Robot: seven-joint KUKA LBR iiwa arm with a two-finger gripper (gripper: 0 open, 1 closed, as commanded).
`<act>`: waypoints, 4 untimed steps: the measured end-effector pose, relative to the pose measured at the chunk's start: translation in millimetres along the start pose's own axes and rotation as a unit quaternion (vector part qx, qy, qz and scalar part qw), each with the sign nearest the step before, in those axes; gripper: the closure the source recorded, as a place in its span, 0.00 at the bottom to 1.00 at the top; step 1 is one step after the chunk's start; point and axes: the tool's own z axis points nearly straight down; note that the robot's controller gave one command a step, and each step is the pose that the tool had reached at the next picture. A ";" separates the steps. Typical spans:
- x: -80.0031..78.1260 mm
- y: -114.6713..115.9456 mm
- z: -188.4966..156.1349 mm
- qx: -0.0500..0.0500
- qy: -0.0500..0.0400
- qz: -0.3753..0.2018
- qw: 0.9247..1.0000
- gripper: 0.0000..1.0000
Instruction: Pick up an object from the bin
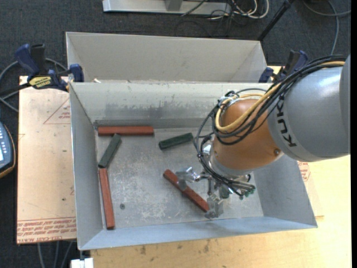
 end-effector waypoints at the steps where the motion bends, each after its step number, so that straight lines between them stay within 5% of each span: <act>1: 6.4 -64.4 32.2 0.001 0.003 -0.186 0.983 0.00; 2: -40.1 29.4 18.3 -0.001 0.001 -0.219 0.976 0.00; 3: 1.1 20.4 31.9 0.001 0.002 -0.212 0.977 0.00; 4: -2.2 19.9 30.2 0.003 -0.002 -0.212 0.977 1.00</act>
Offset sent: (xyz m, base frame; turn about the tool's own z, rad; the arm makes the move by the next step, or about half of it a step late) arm 0.0306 -0.0550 -0.0316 -0.3799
